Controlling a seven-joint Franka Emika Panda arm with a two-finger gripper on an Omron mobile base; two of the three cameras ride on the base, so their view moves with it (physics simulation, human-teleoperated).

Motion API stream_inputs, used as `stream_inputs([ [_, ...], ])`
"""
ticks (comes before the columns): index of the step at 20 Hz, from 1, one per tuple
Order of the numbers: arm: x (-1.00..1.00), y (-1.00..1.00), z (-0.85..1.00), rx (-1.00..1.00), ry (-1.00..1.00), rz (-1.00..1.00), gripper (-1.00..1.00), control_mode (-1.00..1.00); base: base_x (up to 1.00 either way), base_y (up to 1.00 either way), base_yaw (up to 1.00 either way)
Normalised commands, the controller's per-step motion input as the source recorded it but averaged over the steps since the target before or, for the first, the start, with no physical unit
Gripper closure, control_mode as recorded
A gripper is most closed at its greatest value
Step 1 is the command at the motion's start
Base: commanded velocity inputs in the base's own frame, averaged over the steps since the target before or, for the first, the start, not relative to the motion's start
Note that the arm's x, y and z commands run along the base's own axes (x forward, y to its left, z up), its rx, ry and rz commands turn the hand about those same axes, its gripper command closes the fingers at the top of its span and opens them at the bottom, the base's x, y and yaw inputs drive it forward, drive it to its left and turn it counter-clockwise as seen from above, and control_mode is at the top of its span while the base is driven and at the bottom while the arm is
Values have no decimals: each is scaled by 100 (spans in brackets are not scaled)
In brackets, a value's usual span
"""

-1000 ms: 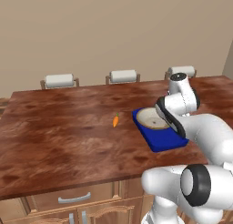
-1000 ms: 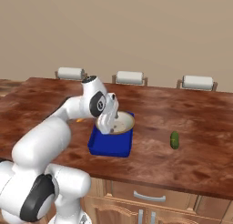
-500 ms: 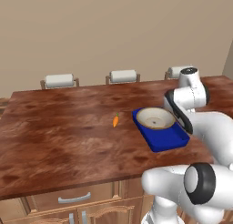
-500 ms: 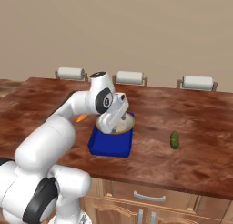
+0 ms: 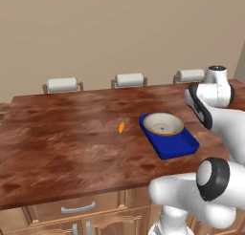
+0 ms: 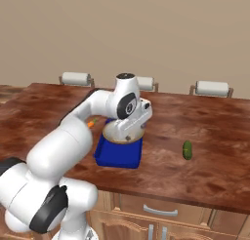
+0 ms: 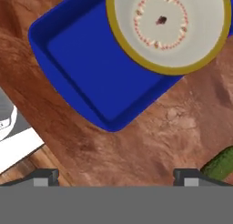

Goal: Place the two vegetables and bowl onto the tray for setting up a vegetable dip station.

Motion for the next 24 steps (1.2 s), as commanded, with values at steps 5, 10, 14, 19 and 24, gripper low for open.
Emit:
stream_inputs([
  [5, 10, -29, 2, 17, 0, -26, -100, -100, 0, 0, 0],
  [10, 18, -28, 0, 13, 0, -28, -100, -100, 0, 0, 0],
  [14, 24, -25, 0, 8, 0, -29, -100, -100, 0, 0, 0],
  [19, 17, -22, -4, 2, 0, -29, -100, -100, 0, 0, 0],
  [24, 8, -25, -12, 0, 0, -31, -100, -100, 0, 0, 0],
])
